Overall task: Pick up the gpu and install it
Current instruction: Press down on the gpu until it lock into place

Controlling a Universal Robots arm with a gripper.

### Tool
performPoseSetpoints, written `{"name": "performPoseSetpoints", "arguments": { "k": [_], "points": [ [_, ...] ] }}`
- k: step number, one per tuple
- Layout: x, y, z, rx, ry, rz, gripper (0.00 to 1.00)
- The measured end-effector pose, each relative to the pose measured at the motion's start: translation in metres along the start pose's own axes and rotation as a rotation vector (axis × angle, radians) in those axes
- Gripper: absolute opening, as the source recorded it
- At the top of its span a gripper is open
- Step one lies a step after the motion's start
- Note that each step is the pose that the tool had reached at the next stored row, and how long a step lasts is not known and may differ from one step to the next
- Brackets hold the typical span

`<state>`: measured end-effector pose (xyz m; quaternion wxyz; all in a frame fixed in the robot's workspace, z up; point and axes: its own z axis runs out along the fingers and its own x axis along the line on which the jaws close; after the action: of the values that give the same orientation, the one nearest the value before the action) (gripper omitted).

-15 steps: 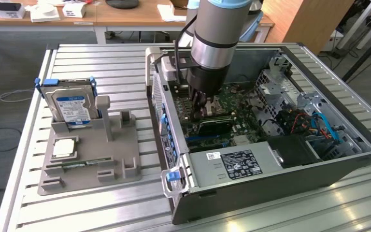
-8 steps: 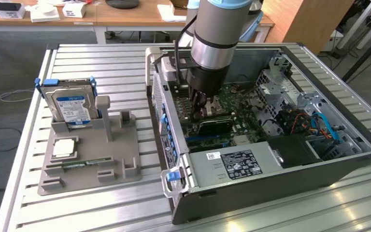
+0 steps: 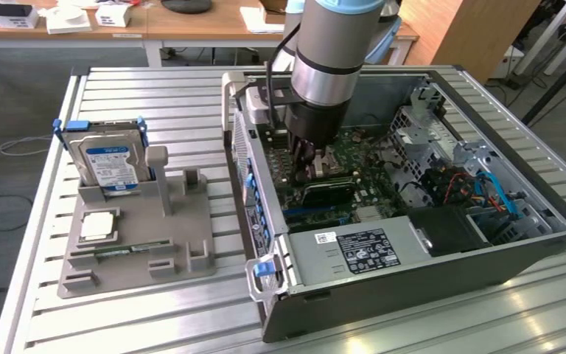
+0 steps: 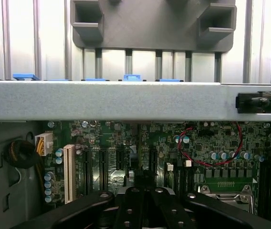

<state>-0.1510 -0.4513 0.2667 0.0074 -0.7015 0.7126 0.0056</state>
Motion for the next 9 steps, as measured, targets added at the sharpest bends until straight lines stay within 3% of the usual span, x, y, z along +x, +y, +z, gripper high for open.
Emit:
{"name": "performPoseSetpoints", "arguments": {
  "k": [9],
  "points": [
    [0.0,0.0,0.0003,-0.0001,0.0001,0.0,0.11]
  ]
}}
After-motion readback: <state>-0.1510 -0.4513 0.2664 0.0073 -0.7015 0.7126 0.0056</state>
